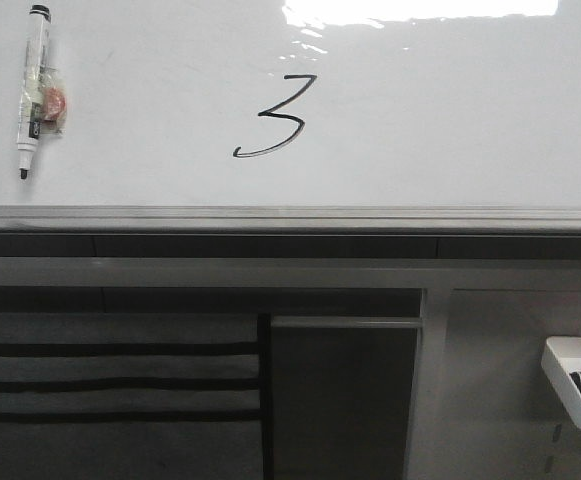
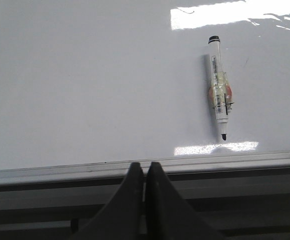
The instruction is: Write number 3 on whiteboard
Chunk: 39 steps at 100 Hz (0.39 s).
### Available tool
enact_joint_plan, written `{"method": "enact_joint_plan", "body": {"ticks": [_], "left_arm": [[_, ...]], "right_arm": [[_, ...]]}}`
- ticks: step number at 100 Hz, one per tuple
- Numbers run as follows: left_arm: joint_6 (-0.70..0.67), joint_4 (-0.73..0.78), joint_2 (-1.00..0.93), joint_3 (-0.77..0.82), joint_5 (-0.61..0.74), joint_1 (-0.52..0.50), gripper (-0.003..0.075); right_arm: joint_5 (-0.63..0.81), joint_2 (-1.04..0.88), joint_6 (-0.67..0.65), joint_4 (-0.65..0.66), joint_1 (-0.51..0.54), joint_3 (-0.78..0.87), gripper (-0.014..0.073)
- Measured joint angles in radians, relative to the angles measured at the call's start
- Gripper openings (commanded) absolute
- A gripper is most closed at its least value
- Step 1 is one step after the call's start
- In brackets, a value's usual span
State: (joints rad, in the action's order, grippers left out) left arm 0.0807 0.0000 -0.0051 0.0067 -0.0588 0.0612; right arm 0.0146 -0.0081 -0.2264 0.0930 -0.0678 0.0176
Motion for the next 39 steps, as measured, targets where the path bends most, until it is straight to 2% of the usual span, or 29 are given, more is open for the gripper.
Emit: {"method": "enact_joint_plan", "body": {"ticks": [39], "left_arm": [[0.0, 0.0, 0.0, 0.0, 0.0, 0.0, -0.0018]], "right_arm": [[0.0, 0.0, -0.002, 0.004, 0.0, 0.0, -0.0074]]}}
